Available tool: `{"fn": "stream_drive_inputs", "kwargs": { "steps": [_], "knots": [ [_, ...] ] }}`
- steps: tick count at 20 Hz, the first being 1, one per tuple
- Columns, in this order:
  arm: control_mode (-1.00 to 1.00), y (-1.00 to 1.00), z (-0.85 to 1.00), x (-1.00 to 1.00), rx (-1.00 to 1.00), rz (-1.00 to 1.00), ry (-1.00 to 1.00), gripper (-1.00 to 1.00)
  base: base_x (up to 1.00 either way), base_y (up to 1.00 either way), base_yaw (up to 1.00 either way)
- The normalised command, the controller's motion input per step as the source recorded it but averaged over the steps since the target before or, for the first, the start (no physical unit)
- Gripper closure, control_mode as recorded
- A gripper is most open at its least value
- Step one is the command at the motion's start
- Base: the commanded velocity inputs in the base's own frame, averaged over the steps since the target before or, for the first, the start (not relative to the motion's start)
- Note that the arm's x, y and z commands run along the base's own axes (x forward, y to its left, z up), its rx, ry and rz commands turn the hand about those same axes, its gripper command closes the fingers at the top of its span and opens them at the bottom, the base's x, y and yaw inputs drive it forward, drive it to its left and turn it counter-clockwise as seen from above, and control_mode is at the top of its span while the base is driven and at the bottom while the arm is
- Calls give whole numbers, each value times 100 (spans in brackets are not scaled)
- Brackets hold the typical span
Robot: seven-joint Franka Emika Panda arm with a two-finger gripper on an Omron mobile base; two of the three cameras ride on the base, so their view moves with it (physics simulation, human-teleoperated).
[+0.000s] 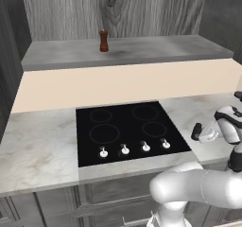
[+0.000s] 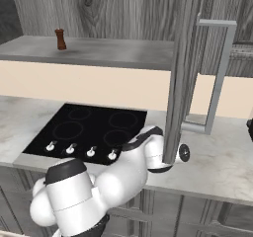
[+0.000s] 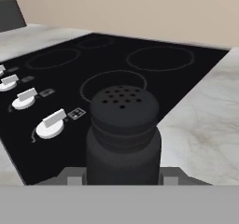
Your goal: Take 2 condiments from the cabinet and move them on the counter near the stove.Make sure the condiments are lined up with each other, next to each other.
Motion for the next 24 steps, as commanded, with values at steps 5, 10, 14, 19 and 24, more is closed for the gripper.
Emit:
{"fn": "stream_drive_inputs", "kwargs": {
  "steps": [5, 10, 14, 19, 24],
  "knots": [
    [-100, -4, -13, 12, 0, 0, 0, 100, 0, 0, 0],
    [-100, -5, -13, 12, 0, 0, 0, 100, 0, 0, 0],
    [-100, -6, -14, 11, 0, 0, 0, 100, 0, 0, 0],
    [-100, -6, -10, 8, 0, 0, 0, 100, 0, 0, 0],
    [-100, -5, -8, 6, 0, 0, 0, 100, 0, 0, 0]
  ]
}}
